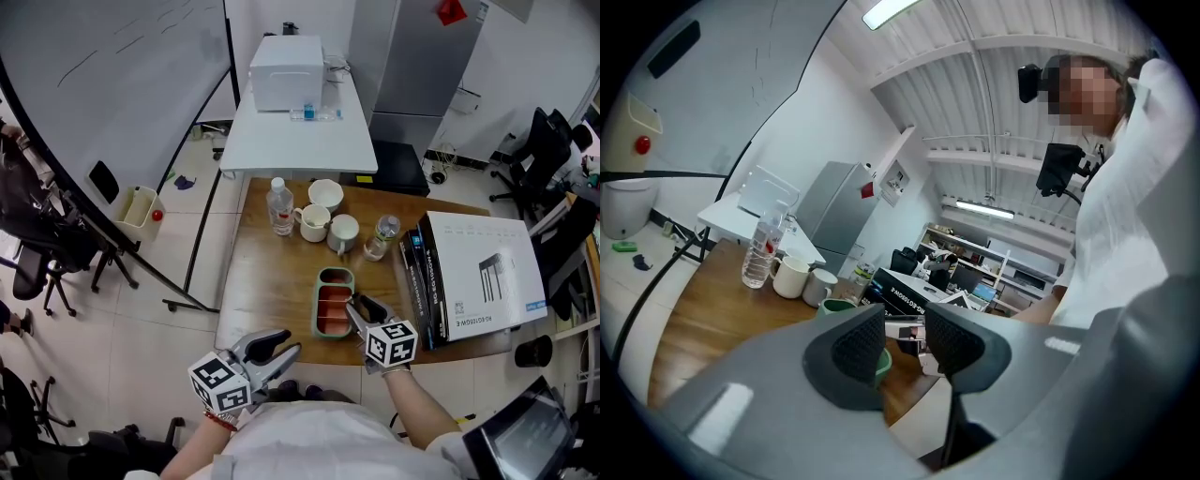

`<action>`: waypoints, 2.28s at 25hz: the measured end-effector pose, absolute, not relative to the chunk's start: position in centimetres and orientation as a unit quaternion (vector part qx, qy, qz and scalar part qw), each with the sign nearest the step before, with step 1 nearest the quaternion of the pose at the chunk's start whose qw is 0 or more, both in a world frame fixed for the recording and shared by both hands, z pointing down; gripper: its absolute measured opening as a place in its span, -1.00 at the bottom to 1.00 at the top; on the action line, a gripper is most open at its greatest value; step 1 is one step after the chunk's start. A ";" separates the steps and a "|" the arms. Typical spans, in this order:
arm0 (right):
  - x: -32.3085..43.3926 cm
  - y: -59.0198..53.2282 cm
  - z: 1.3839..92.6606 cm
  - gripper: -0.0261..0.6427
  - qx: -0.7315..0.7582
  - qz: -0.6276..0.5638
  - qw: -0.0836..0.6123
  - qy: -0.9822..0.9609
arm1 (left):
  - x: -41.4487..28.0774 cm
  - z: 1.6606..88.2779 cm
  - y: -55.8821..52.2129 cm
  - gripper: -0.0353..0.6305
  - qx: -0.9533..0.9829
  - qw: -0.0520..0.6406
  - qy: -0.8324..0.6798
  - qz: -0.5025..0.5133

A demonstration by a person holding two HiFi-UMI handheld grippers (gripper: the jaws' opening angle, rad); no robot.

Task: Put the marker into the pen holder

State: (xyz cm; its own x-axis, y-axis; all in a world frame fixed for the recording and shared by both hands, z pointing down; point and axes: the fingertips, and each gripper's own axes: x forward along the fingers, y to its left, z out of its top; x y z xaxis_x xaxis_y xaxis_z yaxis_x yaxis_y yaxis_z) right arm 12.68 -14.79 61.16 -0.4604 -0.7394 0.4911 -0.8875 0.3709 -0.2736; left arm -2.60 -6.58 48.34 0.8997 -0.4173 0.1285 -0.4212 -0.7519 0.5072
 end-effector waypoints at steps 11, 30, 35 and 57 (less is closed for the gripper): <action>12.4 -15.7 59.1 -0.60 0.507 0.225 0.134 -0.821 | -2.8 48.4 -6.3 -0.49 0.937 0.268 -0.223 0.001; 11.0 -19.4 47.4 -0.84 0.513 0.141 0.025 -0.847 | -3.9 48.7 -5.9 -0.49 0.935 0.267 -0.232 -0.005; 10.3 -20.6 50.7 -0.84 0.514 0.149 0.050 -0.843 | -5.3 48.7 -6.0 -0.49 0.928 0.272 -0.254 -0.001; 15.7 -13.1 54.9 -0.48 0.563 0.217 0.075 -0.794 | -3.7 48.6 -6.3 -0.49 0.937 0.272 -0.221 0.007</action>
